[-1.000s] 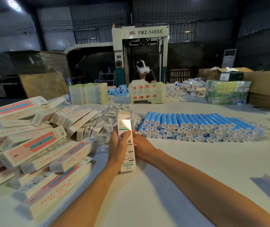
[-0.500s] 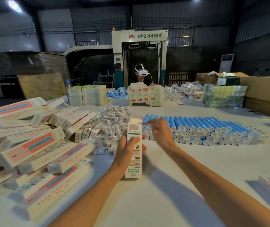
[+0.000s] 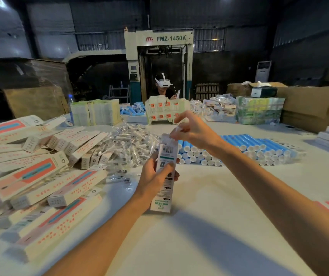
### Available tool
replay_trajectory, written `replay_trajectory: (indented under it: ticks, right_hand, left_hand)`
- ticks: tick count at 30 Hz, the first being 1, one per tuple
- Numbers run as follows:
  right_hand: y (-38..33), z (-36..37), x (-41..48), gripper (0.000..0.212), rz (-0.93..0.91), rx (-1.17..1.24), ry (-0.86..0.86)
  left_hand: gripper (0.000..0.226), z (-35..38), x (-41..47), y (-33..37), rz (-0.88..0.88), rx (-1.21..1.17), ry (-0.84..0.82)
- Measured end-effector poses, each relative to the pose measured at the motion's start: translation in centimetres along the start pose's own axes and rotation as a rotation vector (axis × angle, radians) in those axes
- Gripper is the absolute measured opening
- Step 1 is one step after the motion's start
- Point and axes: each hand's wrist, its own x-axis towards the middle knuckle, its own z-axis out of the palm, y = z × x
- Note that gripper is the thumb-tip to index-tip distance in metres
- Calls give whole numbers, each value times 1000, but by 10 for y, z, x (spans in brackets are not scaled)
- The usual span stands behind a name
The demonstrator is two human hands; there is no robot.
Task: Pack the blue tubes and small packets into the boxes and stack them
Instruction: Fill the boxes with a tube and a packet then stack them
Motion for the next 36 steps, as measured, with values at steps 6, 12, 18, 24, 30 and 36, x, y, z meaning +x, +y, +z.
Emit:
replay_trajectory:
  ticks: [6,12,18,24,30,36]
  right_hand:
    - [10,12,6,26,-128,-24,140]
    - [18,25,-4,17,-261,-323,92]
    - [41,28,-34,33,-174,-101,272]
    - [62,37,-59,33,-97,219,115]
    - [67,38,-64,35,-103,197,125]
    - [67,34,-66,28,-95,235,86]
  left_hand:
    - [43,0,0,1,12,2,-4]
    - [28,1,2,-1,-11,-39,12]
    - [32,4,3,0,-51,-160,4]
    - [66,6,1,1,-22,-274,-55]
    - [65,3,0,8,32,-75,-138]
    - [64,8,-3,12,52,80,-85]
